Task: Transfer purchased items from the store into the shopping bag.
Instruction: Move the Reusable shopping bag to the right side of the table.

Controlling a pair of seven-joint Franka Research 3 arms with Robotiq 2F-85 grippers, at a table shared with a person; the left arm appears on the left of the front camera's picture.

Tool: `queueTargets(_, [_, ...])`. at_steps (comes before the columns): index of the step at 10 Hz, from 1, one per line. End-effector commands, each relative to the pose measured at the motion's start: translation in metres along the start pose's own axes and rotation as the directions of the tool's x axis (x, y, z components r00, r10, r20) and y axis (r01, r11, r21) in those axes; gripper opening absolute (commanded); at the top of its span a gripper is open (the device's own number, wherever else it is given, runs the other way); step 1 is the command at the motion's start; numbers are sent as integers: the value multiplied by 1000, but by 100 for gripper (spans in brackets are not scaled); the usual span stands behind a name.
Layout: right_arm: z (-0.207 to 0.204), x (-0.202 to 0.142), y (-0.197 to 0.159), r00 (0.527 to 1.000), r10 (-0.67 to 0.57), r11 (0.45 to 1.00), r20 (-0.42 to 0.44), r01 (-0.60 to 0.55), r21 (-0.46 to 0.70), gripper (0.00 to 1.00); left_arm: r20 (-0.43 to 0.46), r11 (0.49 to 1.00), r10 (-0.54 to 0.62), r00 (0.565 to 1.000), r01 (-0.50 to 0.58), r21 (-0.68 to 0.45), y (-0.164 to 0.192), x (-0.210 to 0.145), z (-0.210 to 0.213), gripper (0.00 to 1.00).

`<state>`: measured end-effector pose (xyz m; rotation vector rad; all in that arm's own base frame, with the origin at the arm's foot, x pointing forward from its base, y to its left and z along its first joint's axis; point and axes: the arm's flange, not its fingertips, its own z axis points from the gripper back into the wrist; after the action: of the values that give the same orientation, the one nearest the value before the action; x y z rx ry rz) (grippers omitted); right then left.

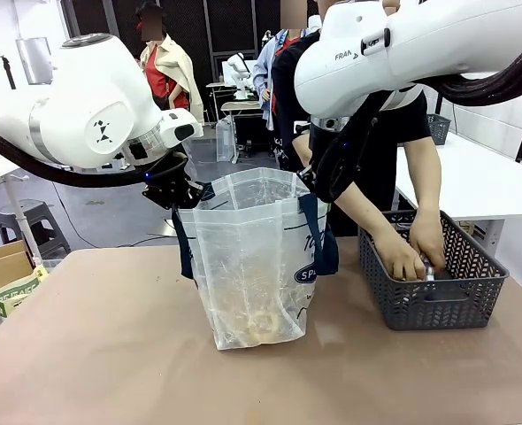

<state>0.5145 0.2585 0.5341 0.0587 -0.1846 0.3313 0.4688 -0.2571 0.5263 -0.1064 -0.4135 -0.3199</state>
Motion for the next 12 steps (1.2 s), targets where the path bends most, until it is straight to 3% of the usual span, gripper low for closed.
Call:
queueTargets(1, [1, 0, -1, 1000, -13, 1000, 2, 13, -1, 0, 3, 1000, 17, 1000, -17, 7, 1, -1, 1, 0])
queueTargets(12, [1, 0, -1, 1000, -13, 1000, 2, 13, -1, 0, 3, 1000, 17, 1000, -17, 7, 1, -1, 1, 0])
